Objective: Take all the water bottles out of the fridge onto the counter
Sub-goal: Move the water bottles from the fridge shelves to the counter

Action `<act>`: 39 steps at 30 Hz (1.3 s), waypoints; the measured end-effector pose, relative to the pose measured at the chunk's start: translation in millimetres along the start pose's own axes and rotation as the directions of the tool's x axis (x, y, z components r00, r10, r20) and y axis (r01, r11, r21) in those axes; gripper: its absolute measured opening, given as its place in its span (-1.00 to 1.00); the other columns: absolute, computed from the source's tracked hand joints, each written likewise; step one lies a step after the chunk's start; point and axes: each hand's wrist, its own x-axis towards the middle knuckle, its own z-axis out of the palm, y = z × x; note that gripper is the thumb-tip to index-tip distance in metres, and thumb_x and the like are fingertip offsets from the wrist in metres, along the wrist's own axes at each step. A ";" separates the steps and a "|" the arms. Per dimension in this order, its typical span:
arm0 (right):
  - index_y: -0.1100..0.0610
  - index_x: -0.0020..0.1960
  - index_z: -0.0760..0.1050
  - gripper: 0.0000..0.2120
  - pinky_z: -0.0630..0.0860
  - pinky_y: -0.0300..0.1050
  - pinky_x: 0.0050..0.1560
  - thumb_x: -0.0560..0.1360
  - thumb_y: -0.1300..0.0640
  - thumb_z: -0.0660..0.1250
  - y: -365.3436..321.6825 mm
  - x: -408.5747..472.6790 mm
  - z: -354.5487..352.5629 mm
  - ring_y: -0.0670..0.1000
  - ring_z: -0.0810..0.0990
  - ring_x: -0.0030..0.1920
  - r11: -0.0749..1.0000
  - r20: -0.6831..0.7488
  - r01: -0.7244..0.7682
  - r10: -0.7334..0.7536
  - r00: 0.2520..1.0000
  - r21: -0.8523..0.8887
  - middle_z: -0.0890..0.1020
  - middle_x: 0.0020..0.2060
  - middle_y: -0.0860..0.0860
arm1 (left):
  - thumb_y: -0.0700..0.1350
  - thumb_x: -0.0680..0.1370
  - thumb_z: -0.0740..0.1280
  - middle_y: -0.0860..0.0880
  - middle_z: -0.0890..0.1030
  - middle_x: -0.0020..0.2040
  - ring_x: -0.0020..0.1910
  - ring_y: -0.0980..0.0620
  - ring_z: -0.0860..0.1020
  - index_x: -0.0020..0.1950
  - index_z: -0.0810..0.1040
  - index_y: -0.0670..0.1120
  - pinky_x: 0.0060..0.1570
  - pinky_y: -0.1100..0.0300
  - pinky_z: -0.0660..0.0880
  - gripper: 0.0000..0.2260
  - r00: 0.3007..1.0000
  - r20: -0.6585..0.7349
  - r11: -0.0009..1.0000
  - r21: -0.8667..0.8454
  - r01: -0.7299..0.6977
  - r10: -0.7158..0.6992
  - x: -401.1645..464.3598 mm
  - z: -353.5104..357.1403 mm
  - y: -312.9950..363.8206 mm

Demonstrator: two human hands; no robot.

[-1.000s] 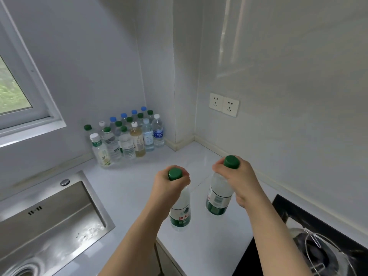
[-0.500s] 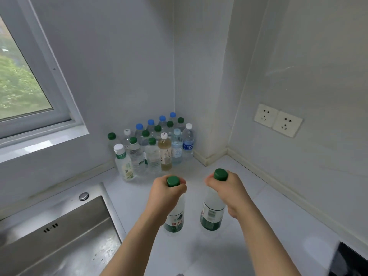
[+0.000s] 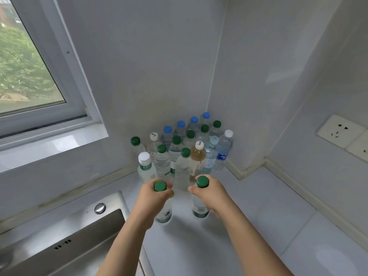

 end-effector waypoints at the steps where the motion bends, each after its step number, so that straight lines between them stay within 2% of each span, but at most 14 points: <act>1: 0.00 0.06 0.46 -0.74 0.52 -0.05 0.01 0.43 0.05 0.45 -2.6 7.9 7.0 -0.03 0.53 -0.06 0.999 0.019 -0.010 0.010 1.000 0.036 0.56 -0.08 -0.07 | -0.31 0.44 0.40 -0.02 0.49 -0.30 -0.44 0.08 0.32 -0.06 0.61 -0.12 -0.50 0.31 0.26 -0.86 1.000 -0.012 1.000 -0.016 0.000 0.000 8.9 -4.4 -2.2; 3: 0.00 -0.04 0.46 -0.81 0.53 -0.03 0.00 0.43 0.05 0.44 -6.4 23.3 22.3 -0.06 0.53 -0.11 0.996 0.051 -0.038 0.034 0.998 0.087 0.58 -0.12 -0.06 | -0.32 0.44 0.39 -0.02 0.48 -0.30 -0.44 0.08 0.32 -0.08 0.61 -0.12 -0.50 0.35 0.27 -0.86 0.999 -0.036 0.999 -0.033 -0.008 0.007 25.7 -12.9 -7.6; 7: 0.12 -0.10 0.54 -0.80 0.56 0.01 -0.01 0.41 0.02 0.46 -12.4 46.3 52.4 0.08 0.62 -0.06 0.997 0.038 -0.011 0.008 0.999 0.078 0.66 -0.13 0.08 | -0.31 0.44 0.38 -0.02 0.49 -0.29 -0.45 0.09 0.31 -0.08 0.58 -0.06 -0.49 0.33 0.29 -0.83 0.998 -0.036 0.998 0.038 -0.056 0.057 50.0 -25.0 -17.9; 11: 0.07 -0.23 0.48 -0.82 0.45 -0.15 -0.20 0.41 0.05 0.46 -14.0 64.3 76.0 -0.03 0.53 -0.25 0.997 -0.015 0.023 -0.022 1.000 0.078 0.56 -0.33 -0.06 | -0.27 0.48 0.37 -0.03 0.49 -0.29 -0.49 0.10 0.32 -0.08 0.52 -0.07 -0.53 0.37 0.26 -0.88 0.993 -0.044 0.982 0.162 -0.098 0.106 66.4 -32.8 -24.0; 13: 0.05 -0.17 0.51 -0.83 0.44 -0.16 -0.21 0.41 0.00 0.45 -14.1 70.7 83.7 -0.04 0.53 -0.23 0.998 -0.050 0.011 -0.008 0.999 0.055 0.57 -0.29 -0.09 | -0.24 0.48 0.38 -0.01 0.48 -0.29 -0.49 0.11 0.32 -0.09 0.51 -0.08 -0.51 0.35 0.27 -0.91 0.994 -0.017 0.975 0.199 -0.102 0.107 71.3 -32.1 -25.4; 15: 0.09 -0.12 0.55 -0.81 0.51 -0.11 -0.14 0.41 -0.03 0.44 -16.4 75.0 87.8 0.00 0.58 -0.18 1.000 -0.045 0.010 -0.009 0.999 0.011 0.63 -0.24 -0.05 | -0.21 0.48 0.37 0.03 0.48 -0.27 -0.42 0.10 0.37 -0.08 0.49 -0.05 -0.44 0.29 0.28 -0.90 0.993 0.002 0.958 0.263 -0.116 0.120 72.0 -28.0 -26.4; 18: 0.10 -0.07 0.58 -0.72 0.54 -0.07 -0.04 0.42 -0.11 0.39 -25.3 82.3 86.6 0.07 0.60 -0.08 0.984 0.011 0.005 -0.004 1.000 -0.180 0.66 -0.16 0.02 | -0.17 0.45 0.36 0.05 0.52 -0.21 -0.30 0.14 0.45 -0.01 0.46 0.00 -0.36 0.25 0.33 -0.83 0.994 -0.041 0.955 0.287 -0.081 0.097 71.7 -26.3 -31.0; 21: 0.07 0.08 0.57 -0.50 0.59 -0.04 -0.02 0.37 -0.30 0.29 -31.3 89.9 82.1 0.13 0.60 -0.02 0.941 0.108 -0.122 0.164 0.981 -0.317 0.62 -0.03 0.06 | -0.04 0.38 0.43 0.11 0.58 -0.12 -0.16 0.11 0.55 0.06 0.43 0.08 -0.28 0.20 0.41 -0.69 0.998 -0.066 0.961 0.277 -0.006 0.025 73.3 -28.5 -42.8; 23: 0.03 0.12 0.53 -0.39 0.61 -0.05 -0.13 0.30 -0.40 0.27 -28.3 89.6 81.3 0.12 0.60 -0.13 0.932 0.155 -0.231 0.281 0.947 -0.280 0.60 -0.10 0.07 | 0.03 0.35 0.45 0.17 0.58 -0.09 -0.11 0.09 0.57 0.11 0.40 0.14 -0.27 0.21 0.42 -0.61 0.997 -0.073 0.962 0.274 0.010 0.010 72.3 -25.4 -49.6; 26: 0.05 0.09 0.52 -0.39 0.58 -0.02 -0.03 0.31 -0.42 0.30 -21.7 88.9 83.4 0.11 0.58 -0.16 0.927 0.214 -0.313 0.355 0.910 -0.208 0.59 -0.15 0.12 | 0.04 0.35 0.44 0.18 0.56 -0.14 -0.14 0.10 0.54 0.13 0.37 0.15 -0.31 0.25 0.39 -0.59 0.992 -0.118 0.968 0.252 -0.006 0.037 69.8 -19.3 -52.9; 29: 0.06 0.11 0.53 -0.41 0.56 0.00 0.05 0.34 -0.39 0.31 -16.5 92.2 86.6 0.08 0.56 -0.15 0.929 0.225 -0.325 0.360 0.905 -0.177 0.58 -0.15 0.11 | 0.09 0.30 0.44 0.14 0.58 -0.10 -0.12 0.09 0.57 0.12 0.37 0.17 -0.23 0.16 0.49 -0.55 0.992 -0.122 0.970 0.241 0.023 0.007 72.7 -19.8 -62.4; 32: 0.08 0.18 0.49 -0.36 0.56 0.03 0.09 0.35 -0.38 0.32 -17.0 95.2 87.6 0.12 0.59 -0.05 0.929 0.221 -0.354 0.370 0.903 -0.107 0.60 -0.05 0.17 | 0.12 0.29 0.42 0.14 0.60 -0.14 -0.15 0.05 0.60 0.11 0.34 0.20 -0.18 0.13 0.56 -0.55 0.993 -0.094 0.964 0.248 0.098 -0.077 74.7 -21.9 -71.9; 35: 0.10 0.20 0.47 -0.38 0.55 0.05 0.11 0.39 -0.36 0.30 -19.3 96.6 88.1 0.17 0.59 -0.01 0.925 0.235 -0.377 0.375 0.897 -0.039 0.59 0.00 0.23 | 0.07 0.30 0.41 0.14 0.59 -0.16 -0.18 0.03 0.59 0.12 0.33 0.20 -0.24 0.16 0.50 -0.56 0.991 -0.104 0.967 0.230 0.110 -0.089 76.6 -19.6 -77.7; 39: 0.09 0.18 0.49 -0.40 0.53 0.07 0.15 0.39 -0.36 0.32 -18.9 96.6 96.3 0.15 0.58 0.02 0.927 0.223 -0.373 0.356 0.908 0.037 0.58 -0.03 0.17 | 0.06 0.33 0.41 0.14 0.60 -0.15 -0.19 0.06 0.58 0.12 0.35 0.19 -0.29 0.19 0.44 -0.58 0.990 -0.121 0.975 0.198 0.098 -0.075 81.9 -17.0 -81.6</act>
